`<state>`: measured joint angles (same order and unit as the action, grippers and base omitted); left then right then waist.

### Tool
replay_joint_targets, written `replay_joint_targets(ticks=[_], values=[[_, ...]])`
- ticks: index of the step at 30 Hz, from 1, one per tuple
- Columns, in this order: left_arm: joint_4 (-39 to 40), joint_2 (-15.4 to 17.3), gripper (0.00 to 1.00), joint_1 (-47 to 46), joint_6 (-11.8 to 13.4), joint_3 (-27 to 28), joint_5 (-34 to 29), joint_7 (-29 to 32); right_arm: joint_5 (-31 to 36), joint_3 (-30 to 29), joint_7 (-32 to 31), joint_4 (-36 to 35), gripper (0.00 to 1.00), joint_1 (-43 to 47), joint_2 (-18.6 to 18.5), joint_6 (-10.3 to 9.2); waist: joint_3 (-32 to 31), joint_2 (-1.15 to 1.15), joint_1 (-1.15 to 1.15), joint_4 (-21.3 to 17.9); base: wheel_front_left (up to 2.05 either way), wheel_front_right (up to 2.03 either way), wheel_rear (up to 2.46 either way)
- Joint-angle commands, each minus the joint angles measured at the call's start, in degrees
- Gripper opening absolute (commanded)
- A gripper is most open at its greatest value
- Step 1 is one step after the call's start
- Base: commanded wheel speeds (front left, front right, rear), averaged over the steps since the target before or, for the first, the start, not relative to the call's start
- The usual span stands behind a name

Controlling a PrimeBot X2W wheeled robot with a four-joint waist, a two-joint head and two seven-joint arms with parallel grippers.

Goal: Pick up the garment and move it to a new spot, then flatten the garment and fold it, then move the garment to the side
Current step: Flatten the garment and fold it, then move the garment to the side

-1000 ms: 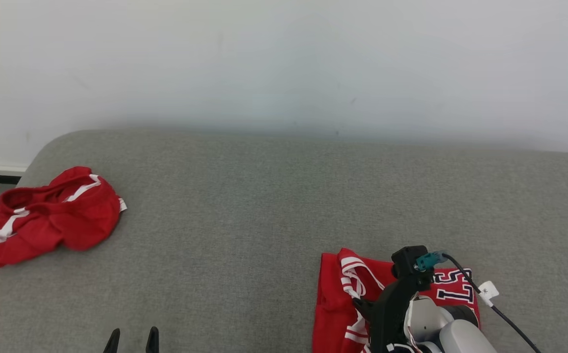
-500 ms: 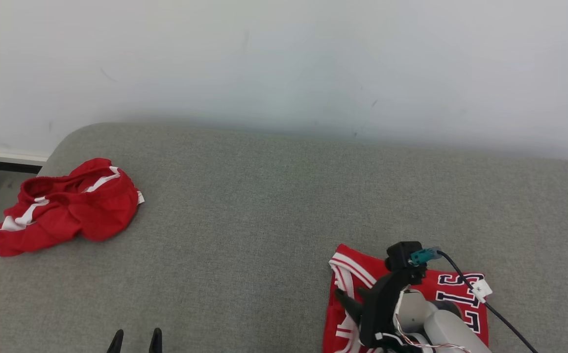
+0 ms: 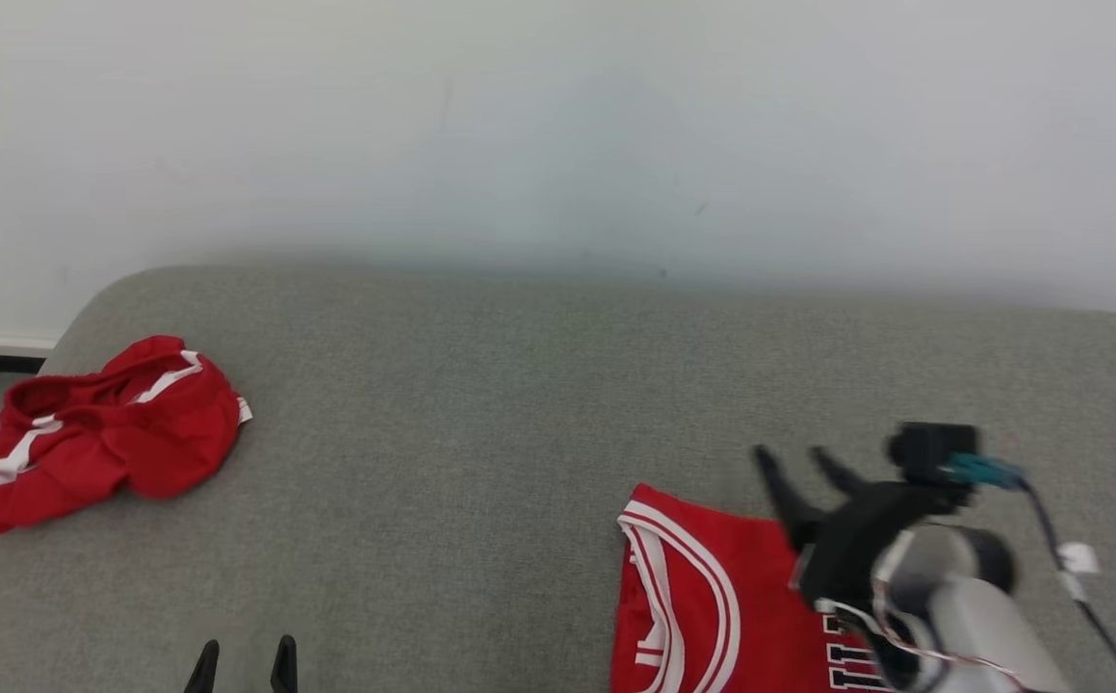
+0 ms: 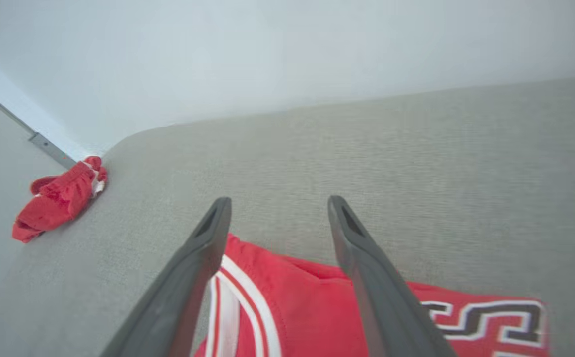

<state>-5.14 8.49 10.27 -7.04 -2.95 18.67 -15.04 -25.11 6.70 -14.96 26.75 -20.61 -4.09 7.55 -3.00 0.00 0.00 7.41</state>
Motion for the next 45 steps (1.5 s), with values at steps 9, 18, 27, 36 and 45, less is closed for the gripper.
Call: replay_joint_targets(ticks=[9,18,27,36,45], values=[[1.8,-2.0,1.0,1.5,0.4,2.6,-1.4,-0.2,13.3,-13.8,8.6,-20.0,1.0,17.0,-3.0,-0.12,-1.4,0.0,0.0,-4.6,0.0,0.0,0.0],[3.1,-2.8,1.0,1.3,-0.2,3.2,-2.7,-0.2,14.6,-13.7,19.5,-24.5,1.0,27.3,-3.9,-0.11,-2.7,0.0,0.0,-8.0,0.0,0.0,0.0],[2.2,-2.3,1.0,3.8,-0.4,4.2,-1.3,-0.2,15.9,-9.7,23.6,-20.1,1.0,29.5,-3.4,-0.11,-4.2,0.0,0.0,-9.5,0.0,0.0,0.0],[1.4,-1.4,1.0,4.7,-0.4,3.1,-0.5,-0.2,15.9,-10.4,24.5,-19.6,1.0,28.0,-2.2,-0.11,-4.6,0.0,0.0,-9.1,0.0,0.0,0.0],[0.9,-1.0,1.0,4.5,-0.4,2.5,0.0,-0.2,15.8,-11.3,23.9,-19.3,1.0,28.0,-1.3,-0.11,-4.4,0.0,0.0,-8.5,0.0,0.0,0.0]])
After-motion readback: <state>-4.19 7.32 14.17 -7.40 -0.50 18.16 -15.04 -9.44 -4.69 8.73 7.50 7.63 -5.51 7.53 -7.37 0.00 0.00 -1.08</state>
